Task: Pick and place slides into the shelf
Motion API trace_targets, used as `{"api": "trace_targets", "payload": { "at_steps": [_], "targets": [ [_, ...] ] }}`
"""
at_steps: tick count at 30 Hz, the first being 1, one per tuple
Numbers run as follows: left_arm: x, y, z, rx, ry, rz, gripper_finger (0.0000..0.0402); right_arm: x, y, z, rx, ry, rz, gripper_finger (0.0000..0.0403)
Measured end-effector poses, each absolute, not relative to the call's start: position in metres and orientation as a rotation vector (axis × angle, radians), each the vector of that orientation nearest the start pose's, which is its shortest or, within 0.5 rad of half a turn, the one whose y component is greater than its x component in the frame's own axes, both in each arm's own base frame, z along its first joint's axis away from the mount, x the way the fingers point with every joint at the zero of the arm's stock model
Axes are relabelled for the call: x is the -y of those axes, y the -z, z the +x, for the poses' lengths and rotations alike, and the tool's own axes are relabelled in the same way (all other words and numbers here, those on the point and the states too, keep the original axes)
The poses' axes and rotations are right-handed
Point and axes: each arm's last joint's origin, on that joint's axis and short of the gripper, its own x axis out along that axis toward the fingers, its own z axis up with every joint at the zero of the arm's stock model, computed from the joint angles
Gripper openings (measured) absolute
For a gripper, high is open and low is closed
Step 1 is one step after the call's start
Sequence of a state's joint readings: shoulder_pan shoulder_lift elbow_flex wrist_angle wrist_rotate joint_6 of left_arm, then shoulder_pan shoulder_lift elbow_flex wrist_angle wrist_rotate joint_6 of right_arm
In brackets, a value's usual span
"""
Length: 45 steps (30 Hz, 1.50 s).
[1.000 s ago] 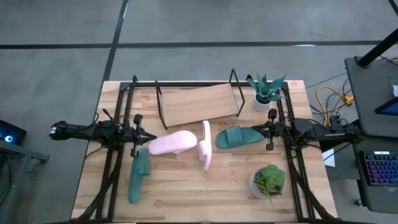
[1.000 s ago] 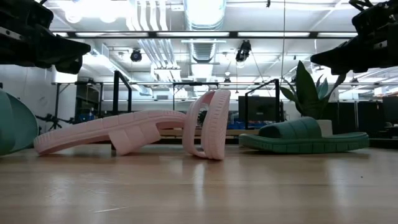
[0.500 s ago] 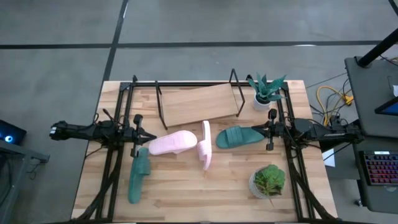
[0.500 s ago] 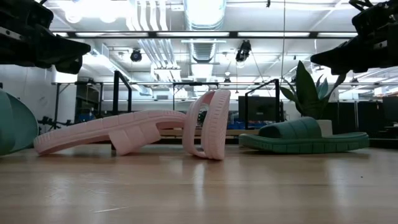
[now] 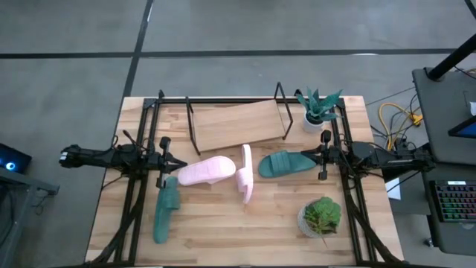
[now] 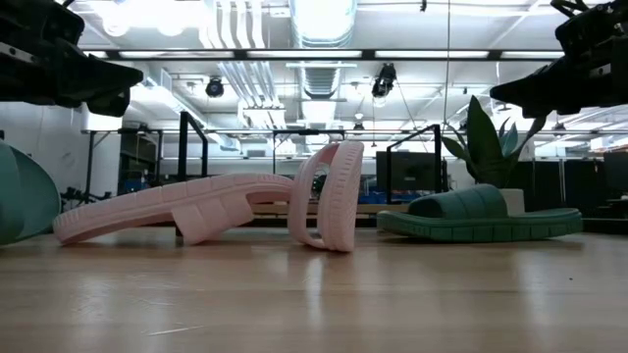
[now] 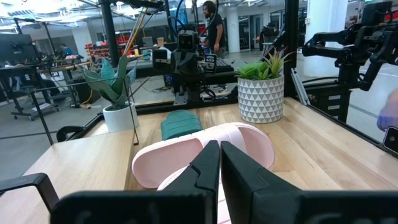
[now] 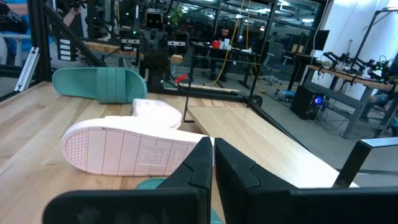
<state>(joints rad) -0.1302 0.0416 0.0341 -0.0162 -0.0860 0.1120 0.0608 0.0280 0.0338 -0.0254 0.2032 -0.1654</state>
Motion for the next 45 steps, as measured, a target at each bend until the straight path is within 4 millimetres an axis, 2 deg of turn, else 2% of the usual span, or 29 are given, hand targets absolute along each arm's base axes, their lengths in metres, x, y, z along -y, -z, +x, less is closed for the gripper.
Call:
{"api": "trace_targets", "payload": {
  "at_steps": [45],
  "targets": [
    [0.0103, -0.1704, 0.0977, -0.021, 0.045, 0.114, 0.0000, 0.0000, -0.1704, 0.0970, -0.033, 0.141, -0.194, 0.0009]
  ]
}}
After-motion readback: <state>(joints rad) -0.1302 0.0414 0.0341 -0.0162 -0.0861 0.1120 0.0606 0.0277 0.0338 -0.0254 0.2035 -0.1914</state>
